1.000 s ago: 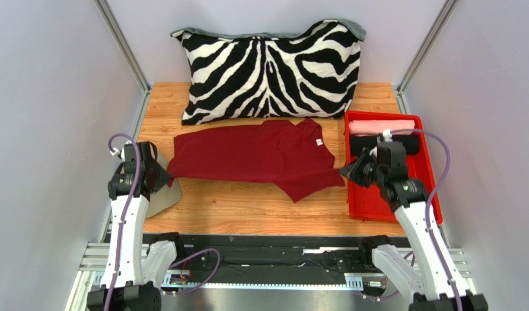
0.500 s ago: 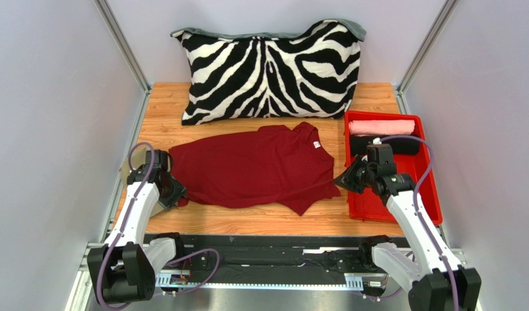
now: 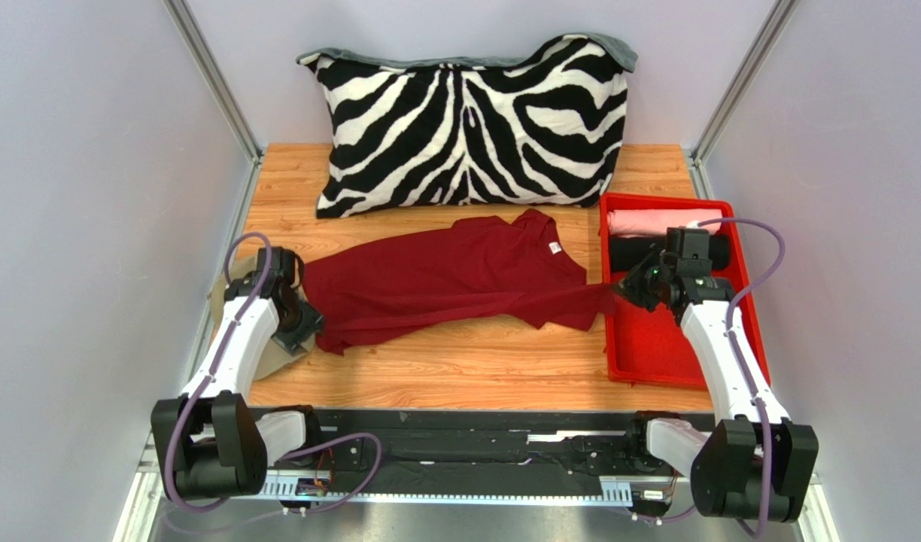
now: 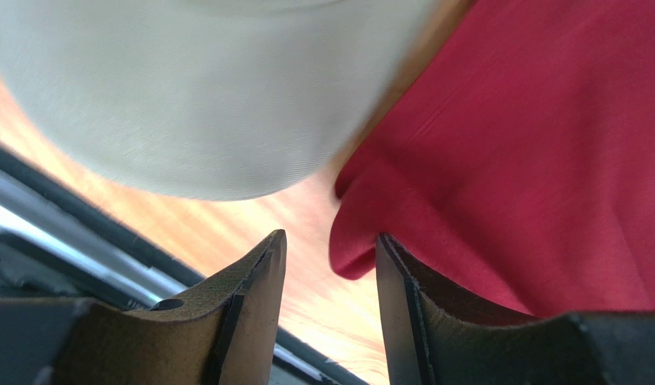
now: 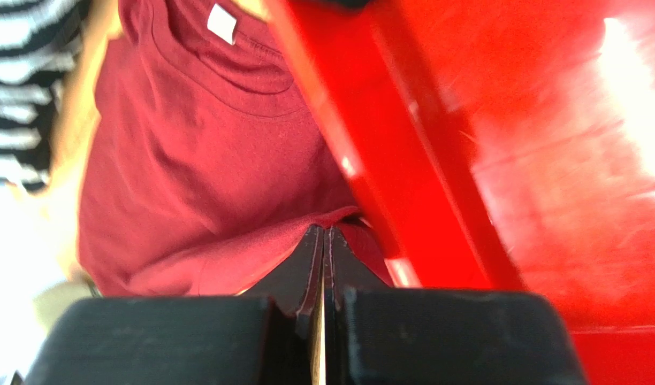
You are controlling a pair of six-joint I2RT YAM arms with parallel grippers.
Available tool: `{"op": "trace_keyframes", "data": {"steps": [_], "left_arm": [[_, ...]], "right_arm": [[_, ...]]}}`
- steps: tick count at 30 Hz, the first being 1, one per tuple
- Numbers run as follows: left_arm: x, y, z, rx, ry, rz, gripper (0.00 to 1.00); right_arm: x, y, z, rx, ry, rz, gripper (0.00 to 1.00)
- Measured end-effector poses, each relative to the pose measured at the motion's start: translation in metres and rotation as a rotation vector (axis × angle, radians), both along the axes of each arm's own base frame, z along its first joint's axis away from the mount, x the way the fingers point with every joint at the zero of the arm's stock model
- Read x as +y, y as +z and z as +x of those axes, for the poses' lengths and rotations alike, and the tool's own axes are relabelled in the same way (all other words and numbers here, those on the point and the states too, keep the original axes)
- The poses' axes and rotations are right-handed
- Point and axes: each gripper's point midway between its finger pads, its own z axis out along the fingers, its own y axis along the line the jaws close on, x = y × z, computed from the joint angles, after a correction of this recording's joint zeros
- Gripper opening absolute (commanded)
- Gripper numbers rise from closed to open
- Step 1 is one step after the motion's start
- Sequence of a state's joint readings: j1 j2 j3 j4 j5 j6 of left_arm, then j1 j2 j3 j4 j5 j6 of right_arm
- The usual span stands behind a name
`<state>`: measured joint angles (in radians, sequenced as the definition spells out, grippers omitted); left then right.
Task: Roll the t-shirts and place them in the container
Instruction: Flatten out the T-shirt at the center of the board.
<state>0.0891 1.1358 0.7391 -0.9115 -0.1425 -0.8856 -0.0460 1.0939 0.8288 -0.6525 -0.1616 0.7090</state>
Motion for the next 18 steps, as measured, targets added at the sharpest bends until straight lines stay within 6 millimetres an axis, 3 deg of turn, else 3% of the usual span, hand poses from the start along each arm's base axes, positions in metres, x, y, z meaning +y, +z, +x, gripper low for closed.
{"op": "trace_keyframes", "data": {"steps": [5,7,10,13,15,18], "left_arm": [[-0.015,0.024,0.036,-0.097,-0.13,0.018,0.49],[-0.026,0.025,0.037,-0.111,-0.181,0.017,0.44],[-0.044,0.017,0.026,-0.107,-0.239,-0.009,0.39],[-0.057,0.006,0.001,-0.101,-0.264,-0.046,0.39],[-0.063,0.0,-0.016,-0.107,-0.261,-0.072,0.4],[-0.067,-0.002,-0.025,-0.118,-0.258,-0.091,0.41]], "right_arm": [[-0.008,0.01,0.019,-0.039,-0.022,0.013,0.0],[-0.007,0.01,0.023,-0.047,-0.016,0.018,0.0],[-0.006,0.008,0.029,-0.046,-0.013,0.023,0.0],[-0.005,0.007,0.033,-0.048,-0.007,0.03,0.0],[-0.003,0.007,0.033,-0.051,-0.002,0.031,0.0],[0.0,0.009,0.036,-0.066,0.005,0.034,0.0]]}}
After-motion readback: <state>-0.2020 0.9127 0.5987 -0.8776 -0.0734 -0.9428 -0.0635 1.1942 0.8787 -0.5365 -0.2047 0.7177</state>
